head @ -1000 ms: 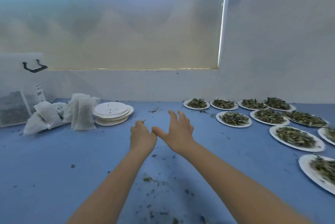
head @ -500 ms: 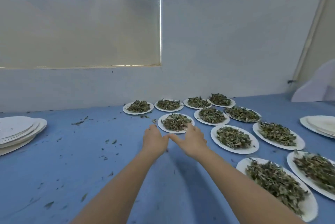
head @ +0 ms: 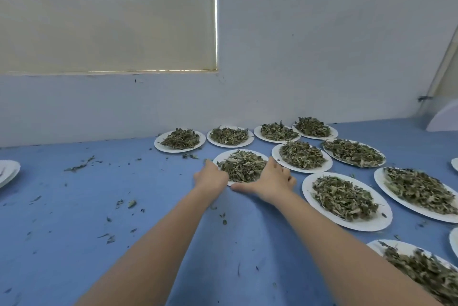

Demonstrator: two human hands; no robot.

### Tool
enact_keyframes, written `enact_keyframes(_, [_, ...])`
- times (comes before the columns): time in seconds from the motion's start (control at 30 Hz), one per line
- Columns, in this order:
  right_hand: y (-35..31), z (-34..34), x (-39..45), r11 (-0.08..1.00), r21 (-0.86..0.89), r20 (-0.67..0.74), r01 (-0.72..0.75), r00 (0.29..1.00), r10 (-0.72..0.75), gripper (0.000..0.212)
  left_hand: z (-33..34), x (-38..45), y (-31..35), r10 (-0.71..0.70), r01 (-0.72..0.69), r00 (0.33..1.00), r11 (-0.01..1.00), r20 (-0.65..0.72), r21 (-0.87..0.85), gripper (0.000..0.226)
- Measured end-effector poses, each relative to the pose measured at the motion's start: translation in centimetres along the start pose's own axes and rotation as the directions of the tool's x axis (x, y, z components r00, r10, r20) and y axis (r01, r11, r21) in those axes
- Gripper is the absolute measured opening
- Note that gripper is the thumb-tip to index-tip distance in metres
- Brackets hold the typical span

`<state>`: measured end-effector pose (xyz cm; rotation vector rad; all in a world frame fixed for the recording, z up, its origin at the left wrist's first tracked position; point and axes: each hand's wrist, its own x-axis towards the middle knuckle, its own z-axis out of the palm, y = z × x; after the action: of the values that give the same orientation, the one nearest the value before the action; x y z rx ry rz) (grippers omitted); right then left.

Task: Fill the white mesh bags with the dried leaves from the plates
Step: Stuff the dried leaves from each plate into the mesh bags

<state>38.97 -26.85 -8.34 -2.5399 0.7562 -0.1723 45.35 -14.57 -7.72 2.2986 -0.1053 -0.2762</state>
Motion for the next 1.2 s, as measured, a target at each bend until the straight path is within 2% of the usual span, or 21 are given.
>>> enact_keyframes(0.13, [0.0,0.0,-0.9,1.000,0.023,-0.036,0.016,0.999,-0.015,0.139,-0.5,-0.5,-0.2,-0.007,0.011,1.000,0.989,0.029,-0.149,0.052])
enact_keyframes(0.3, [-0.2,-0.9,-3.9,0.998,0.022,-0.063,0.053,0.997,-0.051,0.142,-2.1,-4.0,-0.7,0.003,0.011,0.999,0.929,0.039,-0.370,0.059])
enact_keyframes(0.47, [-1.6,-1.7,-8.8,0.995,-0.007,-0.084,0.103,0.991,-0.103,0.139,-4.5,-9.8,-2.4,0.039,-0.034,0.999,0.914,0.003,-0.404,0.066])
enact_keyframes(0.57, [-3.0,-1.7,-12.5,0.986,-0.001,-0.103,0.166,0.981,-0.165,0.136,-6.7,-14.2,-4.6,0.060,-0.072,0.997,0.891,-0.041,-0.449,0.063])
enact_keyframes(0.67, [-5.0,-0.8,-16.5,0.974,-0.019,-0.097,0.225,0.969,-0.226,0.134,-9.2,-18.2,-7.7,0.057,-0.092,0.994,0.882,-0.089,-0.462,0.070])
enact_keyframes(0.73, [-6.5,0.2,-19.3,0.963,-0.028,-0.087,0.267,0.959,-0.269,0.134,-10.9,-20.5,-10.1,0.049,-0.103,0.991,0.868,-0.122,-0.486,0.056])
enact_keyframes(0.77, [-7.3,0.7,-20.5,0.955,-0.031,-0.080,0.294,0.952,-0.295,0.134,-11.7,-21.6,-11.2,0.041,-0.107,0.988,0.871,-0.147,-0.480,0.044])
enact_keyframes(0.83, [-8.8,2.1,-23.0,0.935,-0.036,-0.055,0.352,0.934,-0.354,0.133,-13.5,-23.7,-13.7,0.026,-0.111,0.980,0.895,-0.197,-0.432,0.040])
enact_keyframes(0.93, [-10.7,4.1,-26.3,0.911,-0.028,0.001,0.412,0.911,-0.412,0.132,-15.9,-26.0,-17.2,-0.008,-0.087,0.965,0.932,-0.261,-0.352,0.074])
enact_keyframes(1.03, [-12.0,6.0,-29.0,0.899,-0.033,0.061,0.436,0.899,-0.434,0.132,-17.4,-27.8,-19.8,-0.049,-0.050,0.956,0.945,-0.291,-0.322,0.080])
enact_keyframes(1.13, [-12.6,7.4,-30.3,0.893,-0.042,0.102,0.447,0.891,-0.442,0.131,-17.7,-28.6,-21.7,-0.062,-0.022,0.950,0.964,-0.305,-0.265,0.072])
enact_keyframes(1.2, [-12.5,8.0,-30.7,0.895,-0.054,0.130,0.442,0.892,-0.433,0.131,-17.5,-28.8,-22.4,-0.042,0.001,0.948,0.992,-0.316,-0.129,0.057])
